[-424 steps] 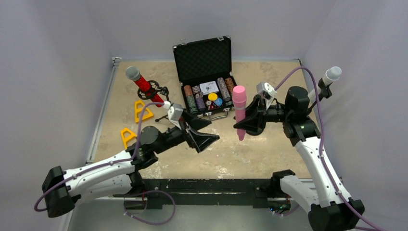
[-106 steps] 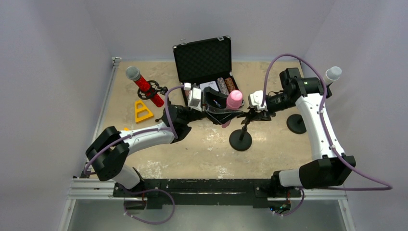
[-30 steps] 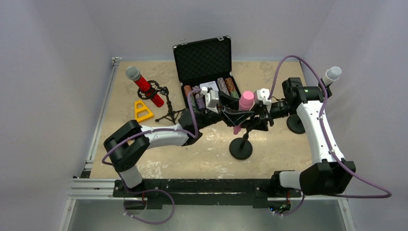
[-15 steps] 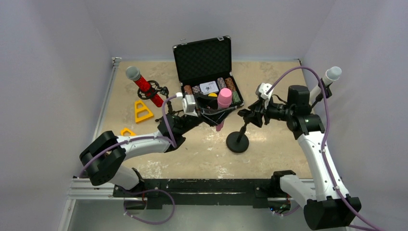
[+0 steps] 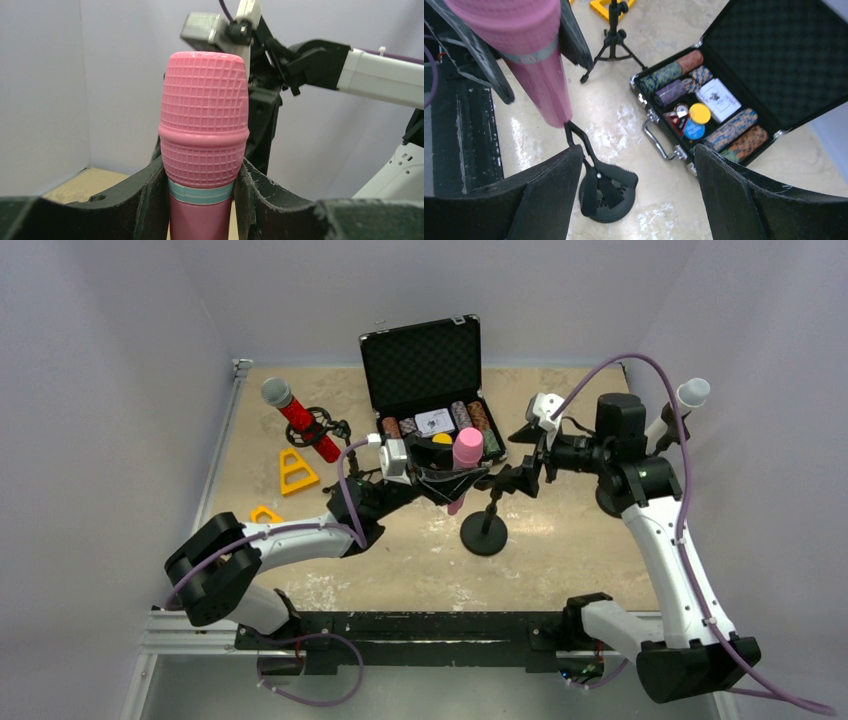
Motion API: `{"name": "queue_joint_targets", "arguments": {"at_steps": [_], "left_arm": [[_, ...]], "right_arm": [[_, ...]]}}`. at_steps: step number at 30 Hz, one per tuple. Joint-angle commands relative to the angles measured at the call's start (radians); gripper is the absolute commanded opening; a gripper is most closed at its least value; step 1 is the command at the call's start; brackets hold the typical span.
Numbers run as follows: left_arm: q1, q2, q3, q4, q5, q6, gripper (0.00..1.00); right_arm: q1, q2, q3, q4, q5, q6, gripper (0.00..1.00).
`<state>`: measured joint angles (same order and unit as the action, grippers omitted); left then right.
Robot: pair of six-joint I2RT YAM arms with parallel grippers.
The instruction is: Attach the microphones to the stand
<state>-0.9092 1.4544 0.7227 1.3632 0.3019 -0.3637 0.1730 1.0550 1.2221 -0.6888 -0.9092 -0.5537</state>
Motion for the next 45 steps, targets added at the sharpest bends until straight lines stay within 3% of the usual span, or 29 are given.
{"name": "queue_joint_targets", "arguments": {"at_steps": [1, 4, 8, 13, 24, 32, 35, 39, 41, 42, 45], "left_arm": [[0.018, -0.057, -0.018, 0.060, 0.030, -0.004, 0.00], [0.032, -0.082, -0.039, 0.060, 0.048, -0.012, 0.00], [0.046, -0.108, -0.050, 0.056, 0.106, -0.020, 0.00], [0.050, -0.109, -0.050, 0.060, 0.164, -0.024, 0.00], [0.052, -0.048, 0.034, 0.060, 0.223, -0.044, 0.00], [0.051, 0.017, 0.117, 0.060, 0.247, -0.058, 0.00], [0.052, 0.032, 0.128, 0.060, 0.242, -0.054, 0.00], [0.052, 0.056, 0.141, 0.061, 0.241, -0.057, 0.00], [0.052, 0.066, 0.145, 0.061, 0.242, -0.061, 0.00], [0.052, 0.071, 0.148, 0.060, 0.242, -0.062, 0.00], [0.052, 0.081, 0.160, 0.060, 0.238, -0.061, 0.00]], "right_arm": [[0.000, 0.047, 0.134, -0.126, -0.054, -0.111, 0.86], [-0.019, 0.069, 0.195, -0.261, -0.123, -0.276, 0.88], [-0.058, 0.101, 0.217, -0.596, -0.177, -0.838, 0.90], [-0.066, 0.192, 0.279, -0.793, -0.189, -1.102, 0.91], [-0.056, 0.307, 0.278, -0.793, -0.168, -1.095, 0.90], [-0.051, 0.345, 0.293, -0.794, -0.207, -1.065, 0.81], [-0.049, 0.358, 0.296, -0.794, -0.207, -1.055, 0.72], [-0.049, 0.361, 0.289, -0.795, -0.203, -1.054, 0.49], [-0.049, 0.358, 0.286, -0.795, -0.201, -1.056, 0.29], [-0.049, 0.356, 0.284, -0.794, -0.202, -1.057, 0.23], [-0.049, 0.352, 0.283, -0.792, -0.206, -1.059, 0.19]]}}
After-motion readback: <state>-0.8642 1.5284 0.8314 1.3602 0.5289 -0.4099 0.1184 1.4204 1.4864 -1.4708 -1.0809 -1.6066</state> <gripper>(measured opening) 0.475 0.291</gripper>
